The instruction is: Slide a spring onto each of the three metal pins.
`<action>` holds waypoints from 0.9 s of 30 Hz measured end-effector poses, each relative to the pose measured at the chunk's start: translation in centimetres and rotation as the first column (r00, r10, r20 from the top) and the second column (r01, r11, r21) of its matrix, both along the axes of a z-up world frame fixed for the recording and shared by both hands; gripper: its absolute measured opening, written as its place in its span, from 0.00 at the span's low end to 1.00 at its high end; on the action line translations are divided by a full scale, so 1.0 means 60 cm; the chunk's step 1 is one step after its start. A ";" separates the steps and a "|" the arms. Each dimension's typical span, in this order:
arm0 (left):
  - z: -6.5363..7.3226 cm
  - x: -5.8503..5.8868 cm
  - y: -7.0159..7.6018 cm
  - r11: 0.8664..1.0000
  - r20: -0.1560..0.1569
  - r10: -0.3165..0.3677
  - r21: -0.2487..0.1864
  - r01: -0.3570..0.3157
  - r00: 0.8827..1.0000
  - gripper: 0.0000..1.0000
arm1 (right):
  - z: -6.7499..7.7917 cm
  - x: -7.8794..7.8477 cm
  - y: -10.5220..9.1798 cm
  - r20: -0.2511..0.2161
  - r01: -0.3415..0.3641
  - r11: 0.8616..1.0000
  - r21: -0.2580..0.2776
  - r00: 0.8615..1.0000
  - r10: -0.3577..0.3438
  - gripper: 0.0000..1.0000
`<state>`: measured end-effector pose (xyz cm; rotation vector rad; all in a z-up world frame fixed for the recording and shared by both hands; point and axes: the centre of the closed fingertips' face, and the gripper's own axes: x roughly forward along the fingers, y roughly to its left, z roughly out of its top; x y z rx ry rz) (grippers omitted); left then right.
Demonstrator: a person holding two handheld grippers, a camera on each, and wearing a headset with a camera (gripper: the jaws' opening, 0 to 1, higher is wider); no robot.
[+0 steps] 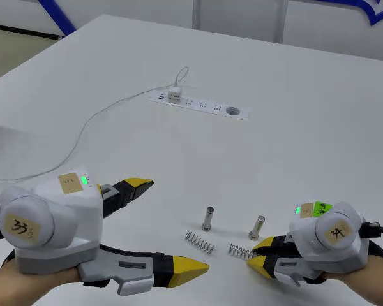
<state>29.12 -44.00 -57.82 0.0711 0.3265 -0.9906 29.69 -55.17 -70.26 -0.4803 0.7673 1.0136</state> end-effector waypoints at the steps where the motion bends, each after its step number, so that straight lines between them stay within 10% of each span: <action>1: 0.000 -0.001 -0.001 1.000 -0.001 -0.002 -0.001 0.002 1.000 0.95 | 0.002 -0.003 0.000 -0.005 -0.002 1.000 0.001 1.000 0.002 0.11; 27: -0.001 -0.026 -0.082 0.982 0.063 -0.176 0.073 0.172 0.982 0.76 | 0.156 -0.058 0.012 0.180 -0.135 0.988 0.081 0.976 0.118 0.11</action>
